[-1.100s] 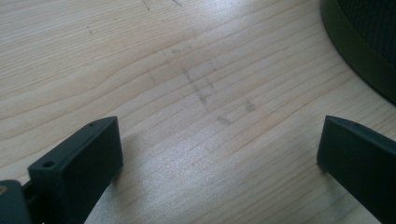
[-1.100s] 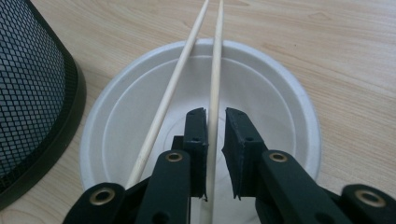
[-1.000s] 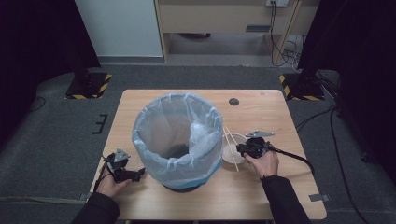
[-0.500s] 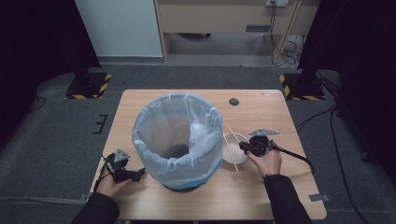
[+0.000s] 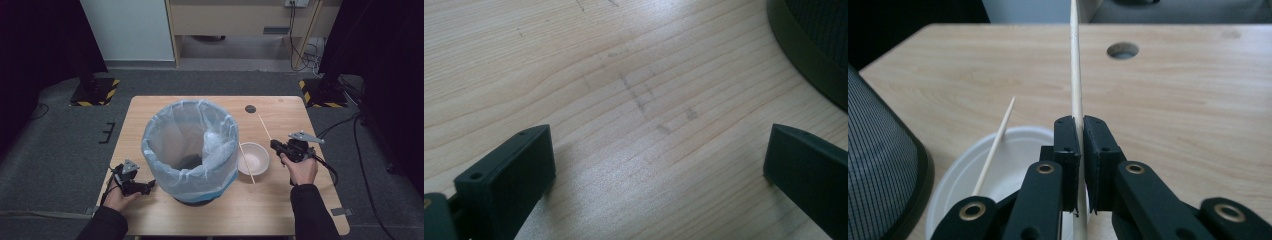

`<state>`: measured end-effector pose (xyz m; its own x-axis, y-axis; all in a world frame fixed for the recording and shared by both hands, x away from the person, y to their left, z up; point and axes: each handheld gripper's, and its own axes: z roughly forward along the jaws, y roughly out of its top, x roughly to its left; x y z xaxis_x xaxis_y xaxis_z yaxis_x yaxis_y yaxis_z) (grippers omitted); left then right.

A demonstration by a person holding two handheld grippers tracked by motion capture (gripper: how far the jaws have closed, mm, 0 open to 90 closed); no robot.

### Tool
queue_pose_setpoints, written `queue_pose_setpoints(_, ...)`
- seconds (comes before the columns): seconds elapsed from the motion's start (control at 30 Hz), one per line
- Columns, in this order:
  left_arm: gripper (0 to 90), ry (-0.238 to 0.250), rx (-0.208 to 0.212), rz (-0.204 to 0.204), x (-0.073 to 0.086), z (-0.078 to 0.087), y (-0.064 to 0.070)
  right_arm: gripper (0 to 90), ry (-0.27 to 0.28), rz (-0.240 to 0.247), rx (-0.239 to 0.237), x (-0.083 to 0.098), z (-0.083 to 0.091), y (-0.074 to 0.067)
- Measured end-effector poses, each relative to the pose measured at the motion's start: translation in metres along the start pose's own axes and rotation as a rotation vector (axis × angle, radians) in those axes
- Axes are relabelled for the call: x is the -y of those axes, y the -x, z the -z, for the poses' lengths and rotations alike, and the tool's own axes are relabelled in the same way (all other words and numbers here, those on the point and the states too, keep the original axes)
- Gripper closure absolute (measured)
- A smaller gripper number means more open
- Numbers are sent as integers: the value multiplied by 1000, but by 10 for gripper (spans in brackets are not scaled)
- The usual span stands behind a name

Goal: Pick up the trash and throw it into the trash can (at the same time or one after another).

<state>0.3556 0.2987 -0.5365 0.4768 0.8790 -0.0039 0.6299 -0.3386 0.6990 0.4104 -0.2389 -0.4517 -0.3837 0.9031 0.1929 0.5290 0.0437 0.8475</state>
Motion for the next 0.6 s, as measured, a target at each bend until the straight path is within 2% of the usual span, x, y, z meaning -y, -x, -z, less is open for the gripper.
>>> queue_pose_setpoints(0.17,0,0,0,0,0,0,0,857,51,-17,6,-5,10,6)
queue_pose_setpoints(0.3,0,0,0,0,0,0,0,856,124,-41,-2,-13,22,11)
queue_pose_setpoints(0.6,0,0,0,0,0,0,0,857,222,-42,-38,-27,41,11)
